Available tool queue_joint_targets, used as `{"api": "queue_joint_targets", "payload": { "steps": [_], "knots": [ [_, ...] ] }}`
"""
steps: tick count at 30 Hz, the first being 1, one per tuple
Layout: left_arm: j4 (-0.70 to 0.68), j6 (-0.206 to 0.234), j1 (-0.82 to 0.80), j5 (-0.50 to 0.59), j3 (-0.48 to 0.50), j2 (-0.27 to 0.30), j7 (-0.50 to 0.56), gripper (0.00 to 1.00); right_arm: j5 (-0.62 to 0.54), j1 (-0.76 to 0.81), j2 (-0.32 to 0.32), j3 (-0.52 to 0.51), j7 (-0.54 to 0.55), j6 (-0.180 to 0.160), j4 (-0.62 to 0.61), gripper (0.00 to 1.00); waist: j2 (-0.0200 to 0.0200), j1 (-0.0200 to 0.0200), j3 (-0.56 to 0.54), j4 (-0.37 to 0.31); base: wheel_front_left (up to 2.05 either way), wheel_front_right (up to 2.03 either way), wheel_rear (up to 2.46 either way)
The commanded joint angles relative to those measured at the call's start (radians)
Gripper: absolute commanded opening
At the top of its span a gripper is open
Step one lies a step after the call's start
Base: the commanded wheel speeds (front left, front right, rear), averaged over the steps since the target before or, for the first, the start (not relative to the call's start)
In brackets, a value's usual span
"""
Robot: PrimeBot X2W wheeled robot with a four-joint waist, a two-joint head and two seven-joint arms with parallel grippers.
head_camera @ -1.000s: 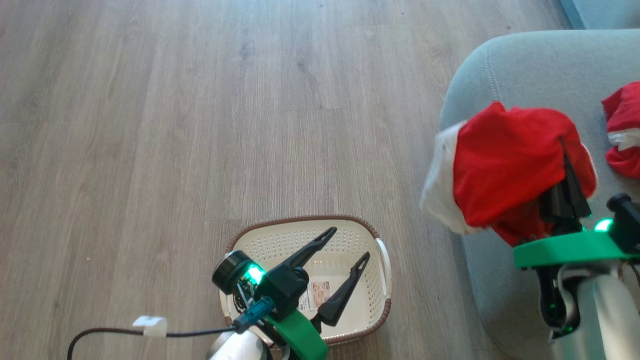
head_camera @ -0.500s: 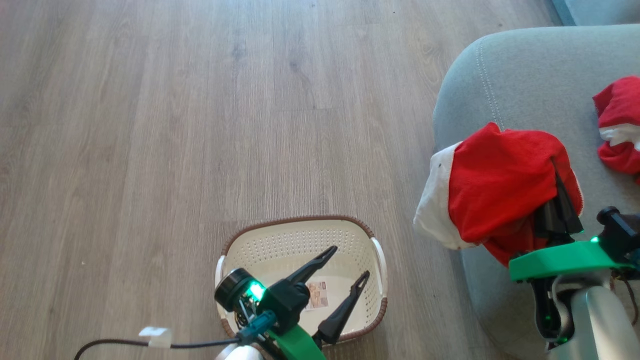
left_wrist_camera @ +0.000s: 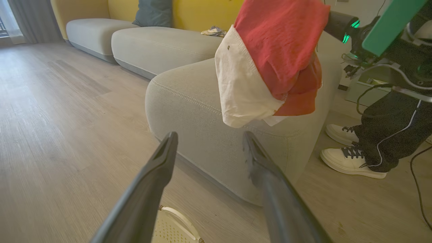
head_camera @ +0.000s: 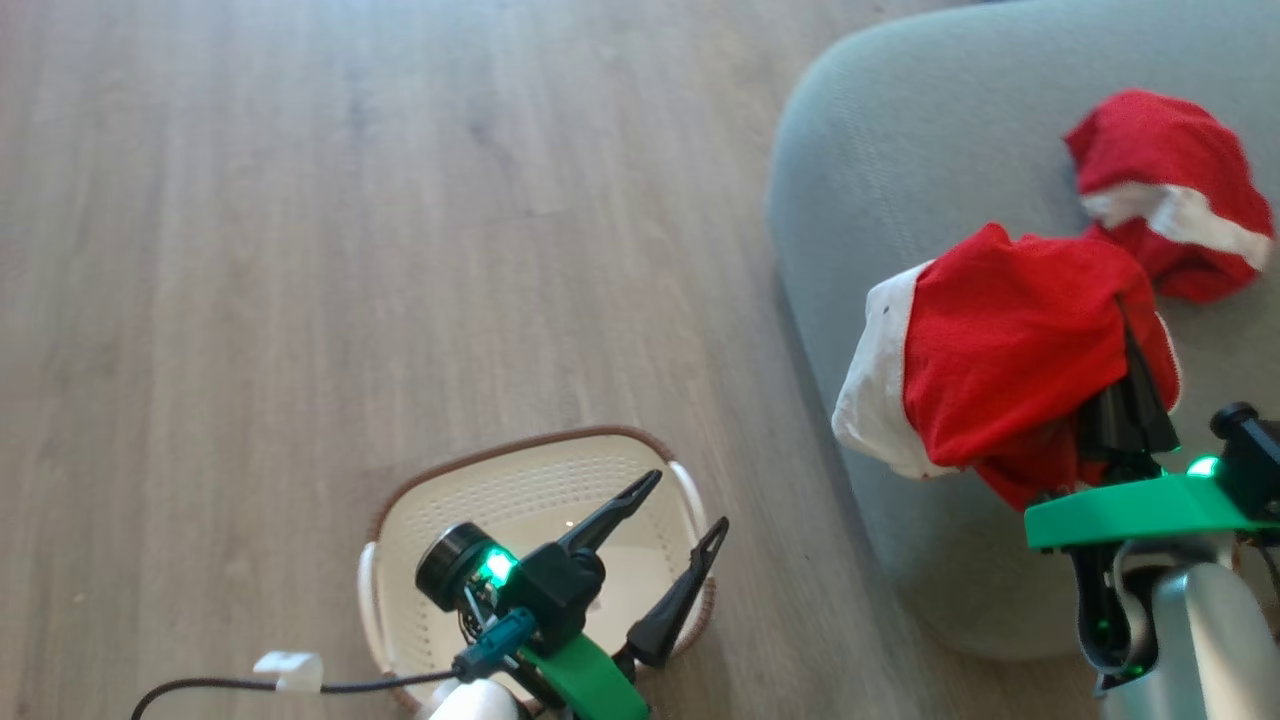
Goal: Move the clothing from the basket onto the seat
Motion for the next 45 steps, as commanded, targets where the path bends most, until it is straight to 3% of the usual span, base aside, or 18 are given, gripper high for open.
{"api": "queue_joint_targets", "payload": {
  "steps": [1,13,21,26,36,45],
  "knots": [
    [-0.041,-0.001,-0.027,0.008,0.037,-0.004,-0.01,1.0,-0.008,-0.049,0.0,0.02,-0.009,0.0,-0.047,0.0,0.0,0.0,0.023,-0.052,0.0,0.0,0.0],
    [-0.083,-0.001,-0.05,0.033,0.044,0.012,-0.01,1.0,-0.002,-0.043,0.002,-0.016,-0.009,0.0,-0.099,0.0,0.0,0.0,0.108,-0.256,0.0,0.0,0.0],
    [-0.078,-0.001,-0.073,0.048,0.037,0.032,-0.01,1.0,0.049,-0.038,0.002,-0.038,-0.009,0.0,-0.105,0.0,0.0,0.0,0.148,-0.335,0.0,0.0,0.0],
    [-0.08,-0.001,-0.084,0.049,0.02,0.036,-0.01,1.0,0.055,-0.044,0.002,-0.076,-0.009,0.0,-0.11,0.0,0.0,0.0,0.155,-0.34,0.0,0.0,0.0],
    [-0.081,-0.001,-0.105,0.042,-0.014,0.044,-0.01,1.0,-0.04,-0.106,-0.001,-0.197,-0.009,0.0,-0.151,0.0,0.0,0.0,0.182,-0.276,0.0,0.0,0.0],
    [-0.095,-0.001,-0.128,0.052,-0.034,0.095,-0.01,1.0,-0.035,-0.285,-0.106,-0.299,-0.009,0.0,-0.176,0.0,0.0,0.0,0.272,-0.251,0.0,0.0,0.0]
  ]
}}
